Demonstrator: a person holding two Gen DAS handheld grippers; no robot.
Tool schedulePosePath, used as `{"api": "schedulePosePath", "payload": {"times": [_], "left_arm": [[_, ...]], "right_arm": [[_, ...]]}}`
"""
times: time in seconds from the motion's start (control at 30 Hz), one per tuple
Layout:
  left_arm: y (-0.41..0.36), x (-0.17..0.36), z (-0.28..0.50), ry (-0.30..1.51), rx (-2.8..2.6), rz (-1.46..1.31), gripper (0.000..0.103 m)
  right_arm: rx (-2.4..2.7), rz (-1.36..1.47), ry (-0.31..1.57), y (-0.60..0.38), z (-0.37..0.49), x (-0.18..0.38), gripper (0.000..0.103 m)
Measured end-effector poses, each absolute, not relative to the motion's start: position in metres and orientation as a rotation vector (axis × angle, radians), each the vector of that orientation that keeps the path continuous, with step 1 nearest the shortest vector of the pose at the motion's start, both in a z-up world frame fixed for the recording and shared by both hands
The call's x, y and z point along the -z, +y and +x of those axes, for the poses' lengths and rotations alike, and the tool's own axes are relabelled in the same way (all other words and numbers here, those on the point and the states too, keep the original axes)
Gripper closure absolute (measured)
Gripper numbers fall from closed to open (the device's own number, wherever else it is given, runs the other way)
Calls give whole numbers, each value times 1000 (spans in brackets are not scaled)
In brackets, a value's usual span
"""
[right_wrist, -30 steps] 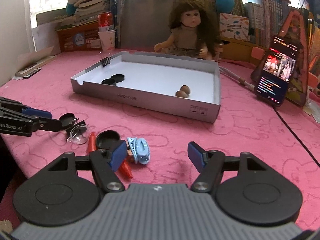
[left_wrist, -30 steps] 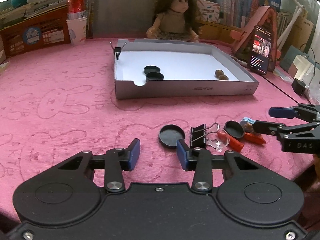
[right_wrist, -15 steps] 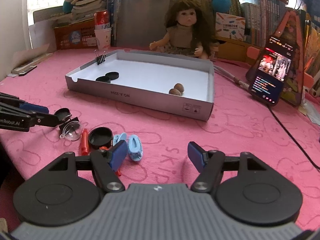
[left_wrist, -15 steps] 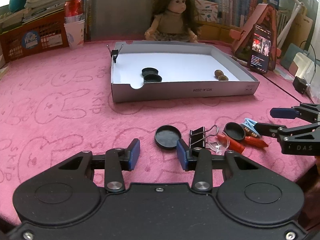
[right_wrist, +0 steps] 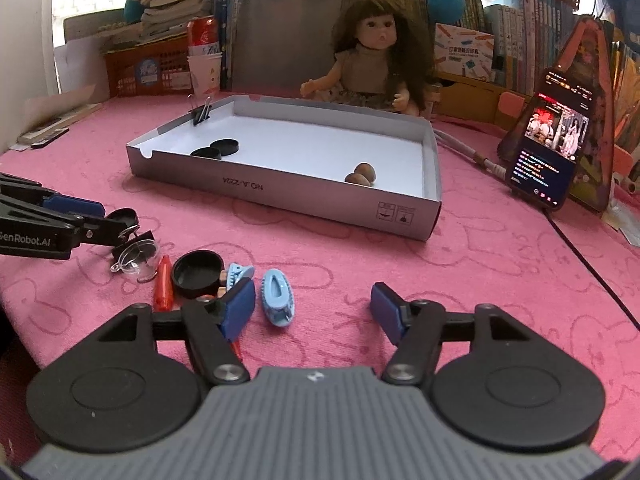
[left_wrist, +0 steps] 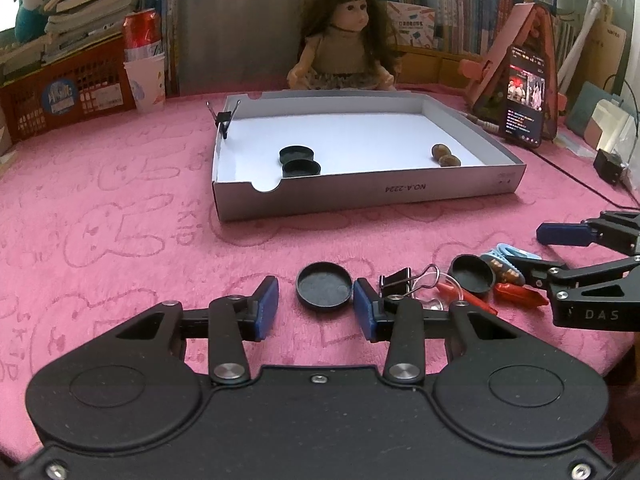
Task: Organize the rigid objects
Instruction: 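Grasp a third black lid with the left gripper while the right gripper grasps the blue clip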
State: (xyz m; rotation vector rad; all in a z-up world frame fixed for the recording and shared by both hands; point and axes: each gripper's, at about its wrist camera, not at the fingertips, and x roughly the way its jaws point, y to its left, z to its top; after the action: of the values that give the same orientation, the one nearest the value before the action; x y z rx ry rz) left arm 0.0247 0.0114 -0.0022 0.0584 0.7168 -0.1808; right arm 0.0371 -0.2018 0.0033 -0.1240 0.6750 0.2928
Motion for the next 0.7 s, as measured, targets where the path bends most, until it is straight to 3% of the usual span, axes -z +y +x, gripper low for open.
{"api": "schedulePosePath", "payload": {"times": [0.23, 0.33, 0.4, 0.47, 0.53, 0.7], "left_arm": [[6, 4, 24, 700, 172, 94, 63], [6, 4, 23, 697, 166, 97, 74], [4, 4, 23, 696, 161, 106, 74], [4, 3, 23, 697, 157, 99, 74], [5, 2, 24, 701, 159, 86, 74], [9, -5, 27, 702, 174, 53, 74]], "right_arm": [[-275, -122, 666, -200, 34, -2, 28], [-287, -108, 661, -199, 31, -2, 46], [-302, -111, 655, -196, 28, -3, 58], [-317, -115, 657, -192, 26, -5, 78], [-325, -106, 664, -190, 27, -7, 82], [-325, -49, 694, -193, 34, -10, 83]]}}
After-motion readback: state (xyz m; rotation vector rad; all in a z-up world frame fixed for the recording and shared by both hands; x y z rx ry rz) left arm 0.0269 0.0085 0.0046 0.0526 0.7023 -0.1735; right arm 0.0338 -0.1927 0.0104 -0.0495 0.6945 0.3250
